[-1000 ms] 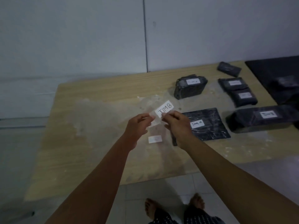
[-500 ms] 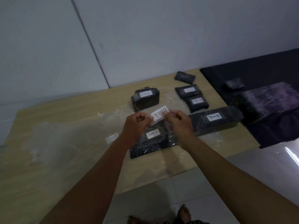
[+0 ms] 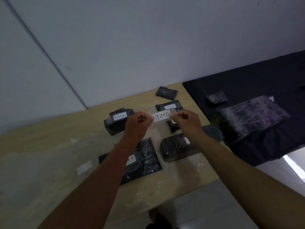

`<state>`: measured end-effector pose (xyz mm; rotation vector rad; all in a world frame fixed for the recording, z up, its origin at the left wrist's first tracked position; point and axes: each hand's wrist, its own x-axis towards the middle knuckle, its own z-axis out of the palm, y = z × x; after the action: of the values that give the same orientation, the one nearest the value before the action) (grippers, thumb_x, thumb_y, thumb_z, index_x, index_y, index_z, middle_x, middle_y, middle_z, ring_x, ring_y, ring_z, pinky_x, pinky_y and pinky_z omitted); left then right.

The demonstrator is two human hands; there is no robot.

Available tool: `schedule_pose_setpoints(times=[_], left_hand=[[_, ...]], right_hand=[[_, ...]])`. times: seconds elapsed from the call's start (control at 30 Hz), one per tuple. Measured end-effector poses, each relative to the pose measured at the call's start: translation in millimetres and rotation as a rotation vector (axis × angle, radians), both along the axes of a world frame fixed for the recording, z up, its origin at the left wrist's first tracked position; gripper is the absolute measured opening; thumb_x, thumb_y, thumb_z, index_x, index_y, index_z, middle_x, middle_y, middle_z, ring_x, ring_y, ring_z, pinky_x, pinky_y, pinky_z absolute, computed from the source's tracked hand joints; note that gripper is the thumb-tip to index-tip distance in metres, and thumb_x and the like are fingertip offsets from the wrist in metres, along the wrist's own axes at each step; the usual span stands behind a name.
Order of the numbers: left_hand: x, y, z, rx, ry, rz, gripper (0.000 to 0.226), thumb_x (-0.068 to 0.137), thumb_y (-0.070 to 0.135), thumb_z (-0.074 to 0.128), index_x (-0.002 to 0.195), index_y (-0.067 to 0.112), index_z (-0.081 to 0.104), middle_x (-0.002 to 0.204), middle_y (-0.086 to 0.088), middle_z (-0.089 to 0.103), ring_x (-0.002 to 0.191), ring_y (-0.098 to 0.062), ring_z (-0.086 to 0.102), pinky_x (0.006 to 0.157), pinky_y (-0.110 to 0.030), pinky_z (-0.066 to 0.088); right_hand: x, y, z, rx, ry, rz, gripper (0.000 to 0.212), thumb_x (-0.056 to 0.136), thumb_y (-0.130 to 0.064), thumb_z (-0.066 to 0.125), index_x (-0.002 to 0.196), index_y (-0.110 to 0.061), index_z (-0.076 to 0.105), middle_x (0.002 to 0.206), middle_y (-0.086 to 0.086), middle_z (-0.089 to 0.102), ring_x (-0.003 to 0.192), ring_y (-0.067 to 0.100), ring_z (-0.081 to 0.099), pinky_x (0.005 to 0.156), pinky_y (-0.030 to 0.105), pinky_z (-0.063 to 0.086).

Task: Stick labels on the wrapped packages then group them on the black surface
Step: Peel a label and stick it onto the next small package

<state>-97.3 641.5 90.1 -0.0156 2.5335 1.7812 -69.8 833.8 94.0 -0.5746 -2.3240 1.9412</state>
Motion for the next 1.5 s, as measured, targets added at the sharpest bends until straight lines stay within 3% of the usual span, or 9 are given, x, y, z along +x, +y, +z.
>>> schedule_pose_setpoints(times=[0.17, 0.3, 0.5, 0.7, 0.83, 0.97, 1.1, 1.27, 1.5], left_hand=[[-55, 33, -9, -0.017, 0.019, 0.010, 0.005, 0.085, 0.017, 0.073, 0.083, 0.014, 0.071, 0.078, -0.003, 0.071, 0.073, -0.015, 0.066, 0.064, -0.026, 0.054], [-90, 54, -14, -0.088, 0.009, 0.006, 0.009, 0.085, 0.024, 0.073, 0.086, 0.015, 0.073, 0.083, 0.000, 0.073, 0.078, -0.015, 0.069, 0.066, -0.028, 0.055], [-141, 75, -26, -0.187, -0.029, 0.044, 0.013, 0.086, 0.031, 0.069, 0.084, 0.019, 0.073, 0.082, 0.004, 0.072, 0.077, -0.015, 0.068, 0.070, -0.032, 0.054], [-204, 104, -47, -0.282, -0.055, 0.130, 0.011, 0.087, 0.029, 0.069, 0.089, 0.020, 0.073, 0.088, 0.001, 0.073, 0.081, -0.014, 0.066, 0.070, -0.024, 0.047], [-247, 122, -70, -0.318, -0.087, 0.174, 0.013, 0.086, 0.029, 0.069, 0.091, 0.019, 0.076, 0.088, 0.002, 0.074, 0.083, -0.015, 0.067, 0.077, -0.030, 0.053], [-284, 134, -94, -0.373, -0.100, 0.188, 0.012, 0.086, 0.030, 0.068, 0.090, 0.021, 0.075, 0.087, 0.004, 0.074, 0.082, -0.012, 0.067, 0.075, -0.029, 0.055], [-311, 139, -116, -0.450, -0.111, 0.163, 0.012, 0.088, 0.031, 0.066, 0.087, 0.022, 0.073, 0.086, 0.004, 0.073, 0.079, -0.013, 0.067, 0.073, -0.031, 0.056], [-332, 143, -137, -0.557, -0.105, 0.132, 0.009, 0.088, 0.031, 0.065, 0.086, 0.025, 0.071, 0.090, 0.002, 0.073, 0.081, -0.016, 0.067, 0.074, -0.030, 0.055], [-333, 143, -152, -0.629, -0.072, 0.126, 0.007, 0.087, 0.029, 0.063, 0.083, 0.026, 0.068, 0.085, 0.004, 0.072, 0.078, -0.019, 0.065, 0.072, -0.036, 0.055]], right_hand=[[-37, 29, -7, 0.037, -0.035, 0.005, 0.017, 0.087, -0.026, 0.075, 0.075, -0.016, 0.067, 0.072, -0.006, 0.064, 0.066, 0.004, 0.058, 0.053, 0.010, 0.043], [-65, 46, -15, 0.092, -0.066, -0.025, 0.025, 0.089, -0.026, 0.072, 0.068, -0.020, 0.060, 0.061, -0.011, 0.055, 0.054, 0.002, 0.048, 0.048, 0.015, 0.037], [-113, 63, -34, 0.152, -0.129, 0.012, 0.023, 0.089, -0.034, 0.070, 0.070, -0.022, 0.064, 0.068, -0.009, 0.062, 0.065, 0.011, 0.058, 0.057, 0.027, 0.043], [-179, 86, -60, 0.215, -0.172, 0.071, 0.030, 0.090, -0.034, 0.069, 0.063, -0.024, 0.062, 0.066, -0.011, 0.063, 0.064, 0.004, 0.057, 0.058, 0.022, 0.040], [-223, 100, -84, 0.276, -0.204, 0.086, 0.037, 0.090, -0.037, 0.067, 0.058, -0.020, 0.059, 0.062, -0.010, 0.062, 0.066, 0.009, 0.061, 0.055, 0.025, 0.044], [-262, 109, -109, 0.353, -0.239, 0.111, 0.033, 0.085, -0.048, 0.063, 0.064, -0.023, 0.065, 0.075, -0.008, 0.070, 0.075, 0.014, 0.067, 0.072, 0.038, 0.057], [-287, 108, -126, 0.479, -0.274, 0.140, 0.028, 0.088, -0.050, 0.061, 0.072, -0.028, 0.067, 0.086, -0.007, 0.071, 0.085, 0.018, 0.065, 0.084, 0.042, 0.054], [-305, 106, -147, 0.569, -0.267, 0.139, 0.030, 0.090, -0.053, 0.058, 0.083, -0.029, 0.075, 0.099, -0.003, 0.068, 0.092, 0.021, 0.063, 0.086, 0.043, 0.051], [-316, 106, -157, 0.671, -0.257, 0.152, 0.022, 0.090, -0.047, 0.063, 0.081, -0.029, 0.072, 0.107, -0.003, 0.057, 0.102, 0.022, 0.055, 0.093, 0.047, 0.044]])
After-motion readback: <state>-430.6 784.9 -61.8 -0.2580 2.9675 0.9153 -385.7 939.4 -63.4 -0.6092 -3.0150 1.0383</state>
